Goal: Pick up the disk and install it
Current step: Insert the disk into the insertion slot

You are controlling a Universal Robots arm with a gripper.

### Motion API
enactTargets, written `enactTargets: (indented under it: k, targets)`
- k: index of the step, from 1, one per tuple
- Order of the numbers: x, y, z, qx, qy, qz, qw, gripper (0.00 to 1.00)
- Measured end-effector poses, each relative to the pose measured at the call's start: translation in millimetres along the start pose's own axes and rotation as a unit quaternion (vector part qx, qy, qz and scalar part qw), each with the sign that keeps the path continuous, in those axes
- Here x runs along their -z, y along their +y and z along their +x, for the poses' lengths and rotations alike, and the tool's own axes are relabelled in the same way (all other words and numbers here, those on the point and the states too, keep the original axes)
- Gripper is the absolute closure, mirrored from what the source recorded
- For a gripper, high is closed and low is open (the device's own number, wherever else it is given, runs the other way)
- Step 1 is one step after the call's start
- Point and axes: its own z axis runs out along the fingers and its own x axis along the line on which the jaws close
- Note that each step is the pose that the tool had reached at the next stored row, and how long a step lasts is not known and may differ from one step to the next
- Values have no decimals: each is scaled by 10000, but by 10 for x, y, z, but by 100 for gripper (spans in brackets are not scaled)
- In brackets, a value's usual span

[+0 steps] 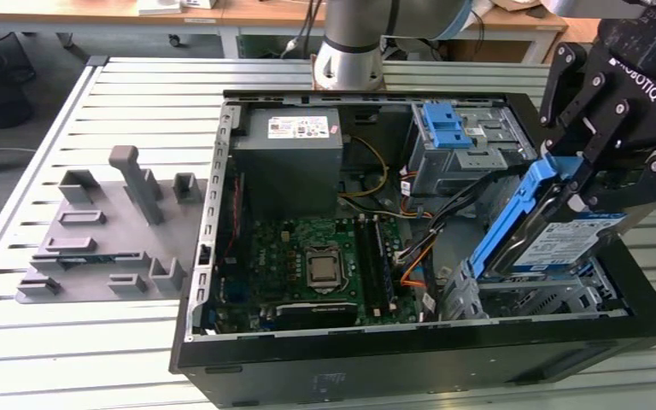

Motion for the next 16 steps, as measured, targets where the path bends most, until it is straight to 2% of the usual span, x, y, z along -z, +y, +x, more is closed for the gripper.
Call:
enactTargets:
  k: [16]
  targets:
    - [-29, 0, 11, 15, 2, 0, 10000, 64]
